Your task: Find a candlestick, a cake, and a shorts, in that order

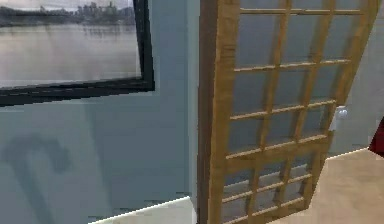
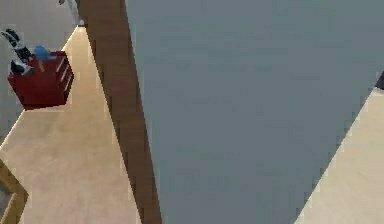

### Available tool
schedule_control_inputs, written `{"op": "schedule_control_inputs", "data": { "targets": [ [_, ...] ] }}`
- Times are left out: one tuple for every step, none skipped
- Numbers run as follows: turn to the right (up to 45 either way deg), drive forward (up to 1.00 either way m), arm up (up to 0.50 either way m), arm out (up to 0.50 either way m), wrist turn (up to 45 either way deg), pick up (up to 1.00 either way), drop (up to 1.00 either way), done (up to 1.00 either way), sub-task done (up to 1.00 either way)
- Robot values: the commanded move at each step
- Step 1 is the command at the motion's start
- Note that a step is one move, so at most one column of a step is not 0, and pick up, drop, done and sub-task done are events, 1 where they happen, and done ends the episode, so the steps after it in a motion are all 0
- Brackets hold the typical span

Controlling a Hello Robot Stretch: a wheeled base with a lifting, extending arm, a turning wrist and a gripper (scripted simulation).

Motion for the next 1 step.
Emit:
{"op": "schedule_control_inputs", "data": {
  "targets": [
    [0.0,0.10,0.00,0.00,0.0,0.00,0.00,0.00,0.00]
  ]
}}
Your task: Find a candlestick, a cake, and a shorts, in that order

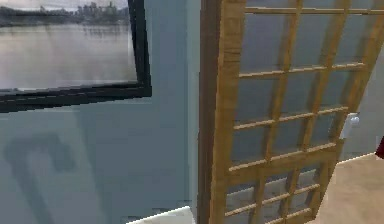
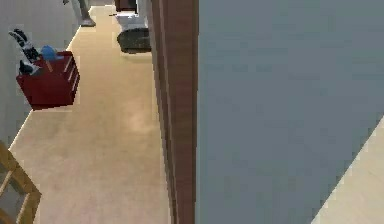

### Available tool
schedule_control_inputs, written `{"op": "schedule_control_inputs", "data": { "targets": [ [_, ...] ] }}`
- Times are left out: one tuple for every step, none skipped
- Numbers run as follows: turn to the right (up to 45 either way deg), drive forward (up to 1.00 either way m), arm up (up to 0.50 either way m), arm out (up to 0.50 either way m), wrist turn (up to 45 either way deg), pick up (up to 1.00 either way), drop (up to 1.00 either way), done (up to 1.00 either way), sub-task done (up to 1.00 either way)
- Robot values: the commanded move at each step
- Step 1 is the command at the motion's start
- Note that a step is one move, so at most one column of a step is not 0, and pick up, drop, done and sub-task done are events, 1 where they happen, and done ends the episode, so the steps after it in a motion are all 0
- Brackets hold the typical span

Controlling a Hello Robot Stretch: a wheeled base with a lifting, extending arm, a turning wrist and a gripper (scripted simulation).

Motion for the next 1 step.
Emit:
{"op": "schedule_control_inputs", "data": {
  "targets": [
    [24.0,0.00,0.00,0.00,0.0,0.00,0.00,0.00,0.00]
  ]
}}
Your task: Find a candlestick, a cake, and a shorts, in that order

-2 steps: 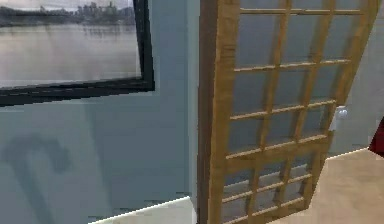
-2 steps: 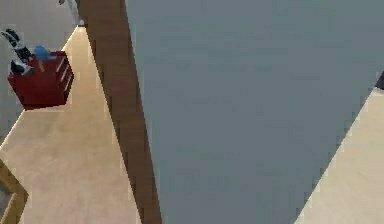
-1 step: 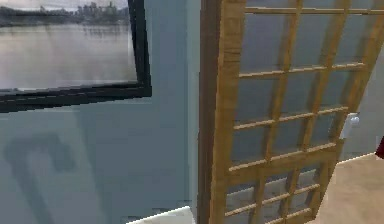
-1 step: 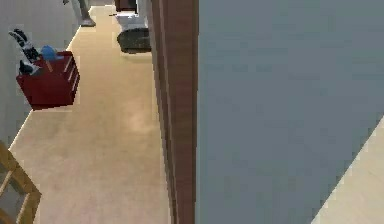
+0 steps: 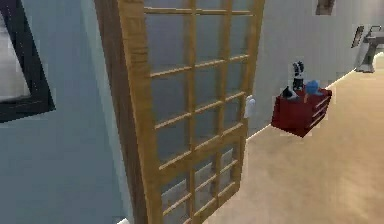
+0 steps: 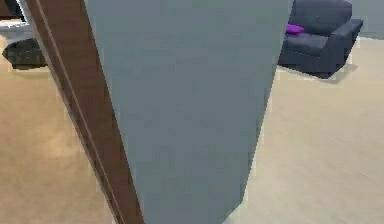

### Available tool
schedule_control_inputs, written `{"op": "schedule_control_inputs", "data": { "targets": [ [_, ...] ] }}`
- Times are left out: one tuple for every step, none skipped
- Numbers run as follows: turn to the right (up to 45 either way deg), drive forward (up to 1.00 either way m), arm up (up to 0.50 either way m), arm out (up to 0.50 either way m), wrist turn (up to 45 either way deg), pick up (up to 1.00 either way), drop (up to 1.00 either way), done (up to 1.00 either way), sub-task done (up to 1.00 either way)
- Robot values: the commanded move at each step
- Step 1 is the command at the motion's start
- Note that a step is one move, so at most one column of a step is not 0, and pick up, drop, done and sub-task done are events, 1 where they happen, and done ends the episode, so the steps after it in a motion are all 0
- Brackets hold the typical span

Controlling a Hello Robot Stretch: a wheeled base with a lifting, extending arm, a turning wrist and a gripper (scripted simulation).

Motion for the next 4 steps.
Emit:
{"op": "schedule_control_inputs", "data": {
  "targets": [
    [0.0,0.25,0.00,0.00,0.0,0.00,0.00,0.00,0.00],
    [42.0,0.00,0.00,0.00,0.0,0.00,0.00,0.00,0.00],
    [0.0,1.00,0.00,0.00,0.0,0.00,0.00,0.00,0.00],
    [3.0,0.00,0.00,0.00,0.0,0.00,0.00,0.00,0.00]
  ]
}}
